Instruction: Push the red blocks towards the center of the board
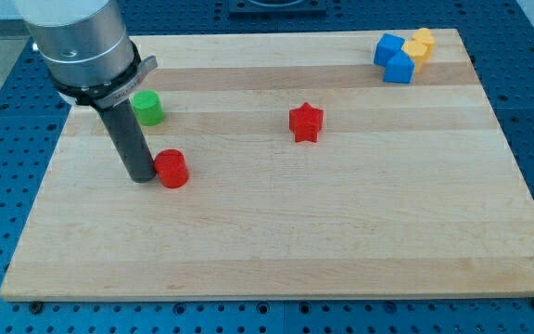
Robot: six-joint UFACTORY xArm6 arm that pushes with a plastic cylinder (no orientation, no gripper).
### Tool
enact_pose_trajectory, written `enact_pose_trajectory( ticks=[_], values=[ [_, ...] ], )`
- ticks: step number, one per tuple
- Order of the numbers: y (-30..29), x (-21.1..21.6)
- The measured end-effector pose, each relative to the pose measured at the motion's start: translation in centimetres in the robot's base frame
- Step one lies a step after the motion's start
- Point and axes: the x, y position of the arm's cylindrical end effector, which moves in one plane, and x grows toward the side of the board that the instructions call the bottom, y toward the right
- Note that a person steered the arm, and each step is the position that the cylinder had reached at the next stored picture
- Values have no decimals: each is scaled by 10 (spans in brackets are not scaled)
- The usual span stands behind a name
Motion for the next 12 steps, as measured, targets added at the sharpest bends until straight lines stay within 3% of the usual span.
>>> enact_pose_trajectory(
  ticks=[2, 4, 7, 11, 12],
  values=[
    [56, -11],
    [149, -12],
    [205, -40],
    [209, -63],
    [209, -49]
  ],
)
